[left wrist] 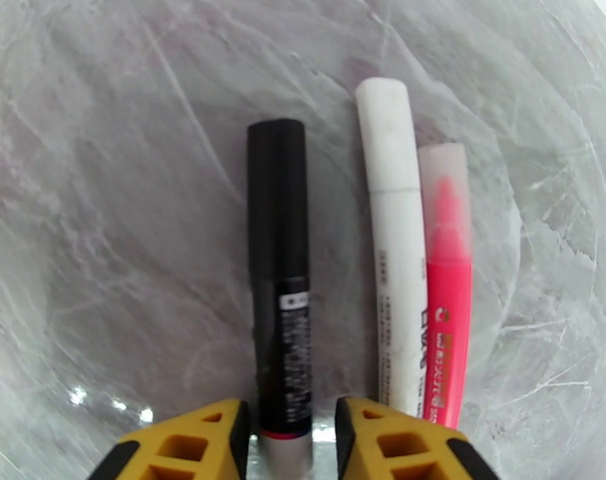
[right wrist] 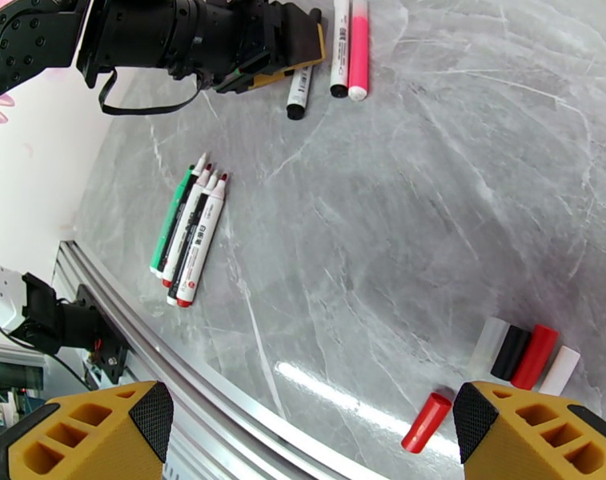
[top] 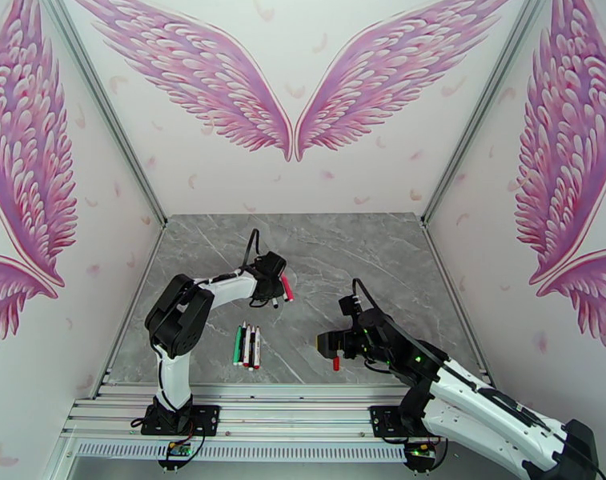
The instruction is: Open the pen caps
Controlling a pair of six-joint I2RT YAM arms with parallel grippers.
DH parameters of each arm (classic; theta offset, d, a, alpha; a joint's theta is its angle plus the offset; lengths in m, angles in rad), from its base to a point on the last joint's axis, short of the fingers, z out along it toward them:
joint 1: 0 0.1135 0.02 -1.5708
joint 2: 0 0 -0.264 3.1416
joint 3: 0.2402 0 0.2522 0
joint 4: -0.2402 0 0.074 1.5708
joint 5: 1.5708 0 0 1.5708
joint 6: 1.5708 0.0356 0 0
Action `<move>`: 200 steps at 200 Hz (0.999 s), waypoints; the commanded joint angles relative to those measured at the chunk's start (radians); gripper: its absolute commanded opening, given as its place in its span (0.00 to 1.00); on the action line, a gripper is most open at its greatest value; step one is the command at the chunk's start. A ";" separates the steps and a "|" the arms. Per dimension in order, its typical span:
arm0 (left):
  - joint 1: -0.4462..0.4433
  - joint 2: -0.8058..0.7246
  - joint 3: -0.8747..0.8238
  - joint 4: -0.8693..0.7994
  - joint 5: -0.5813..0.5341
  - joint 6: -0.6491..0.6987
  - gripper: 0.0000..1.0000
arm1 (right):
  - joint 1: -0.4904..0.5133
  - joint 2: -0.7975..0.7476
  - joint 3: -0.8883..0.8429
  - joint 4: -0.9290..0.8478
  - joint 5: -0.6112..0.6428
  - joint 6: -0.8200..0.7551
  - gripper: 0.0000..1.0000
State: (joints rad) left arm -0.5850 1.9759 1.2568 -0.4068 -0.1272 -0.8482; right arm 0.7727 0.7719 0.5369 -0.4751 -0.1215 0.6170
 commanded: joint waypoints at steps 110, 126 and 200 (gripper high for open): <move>0.037 -0.099 -0.086 0.009 -0.028 0.054 0.24 | 0.002 -0.033 -0.011 -0.022 0.028 0.013 0.99; 0.036 -0.163 -0.129 0.047 -0.009 0.084 0.24 | 0.002 -0.038 -0.005 -0.027 0.028 0.013 0.99; 0.002 -0.567 -0.520 0.280 0.099 0.149 0.25 | 0.002 0.006 0.040 0.103 -0.023 0.163 0.99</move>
State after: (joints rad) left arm -0.5598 1.5242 0.8417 -0.2287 -0.0864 -0.7326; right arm 0.7727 0.7589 0.5354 -0.4568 -0.1257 0.6899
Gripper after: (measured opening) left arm 0.252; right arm 0.996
